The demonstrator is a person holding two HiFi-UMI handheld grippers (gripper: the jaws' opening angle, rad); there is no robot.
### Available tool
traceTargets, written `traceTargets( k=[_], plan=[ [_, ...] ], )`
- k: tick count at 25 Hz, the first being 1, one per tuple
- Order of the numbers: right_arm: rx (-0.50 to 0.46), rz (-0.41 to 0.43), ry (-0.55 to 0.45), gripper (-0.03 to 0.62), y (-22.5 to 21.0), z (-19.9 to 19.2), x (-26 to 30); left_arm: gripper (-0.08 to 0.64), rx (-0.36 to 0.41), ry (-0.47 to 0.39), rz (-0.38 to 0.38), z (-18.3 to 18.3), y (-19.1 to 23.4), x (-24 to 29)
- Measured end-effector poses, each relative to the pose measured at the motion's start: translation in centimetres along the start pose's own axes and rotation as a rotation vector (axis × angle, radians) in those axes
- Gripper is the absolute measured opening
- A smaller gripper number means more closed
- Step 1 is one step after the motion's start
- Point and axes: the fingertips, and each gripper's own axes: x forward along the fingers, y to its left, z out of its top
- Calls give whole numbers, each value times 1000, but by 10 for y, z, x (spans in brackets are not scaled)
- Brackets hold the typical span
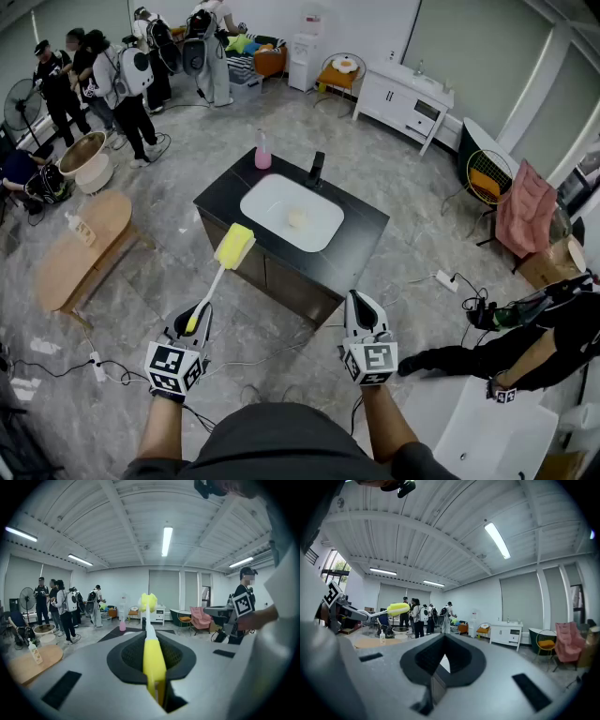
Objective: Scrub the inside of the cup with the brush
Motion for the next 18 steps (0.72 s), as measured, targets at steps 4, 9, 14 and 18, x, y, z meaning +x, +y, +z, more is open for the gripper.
traceTargets(
  k=[4, 9, 14, 18],
  plan=[
    [-4, 0, 1, 0, 3, 0, 1, 31, -1, -2, -3, 1, 3, -1],
    [-12, 0, 3, 0, 2, -4, 1, 31, -3, -3, -5, -3, 2, 1],
    [5, 4, -18, 0, -8, -1, -2, 31, -4, -2, -2, 1, -3, 6],
    [13, 19, -16, 0, -14, -6, -1, 31, -2, 1, 5, 2, -6, 11]
  ],
)
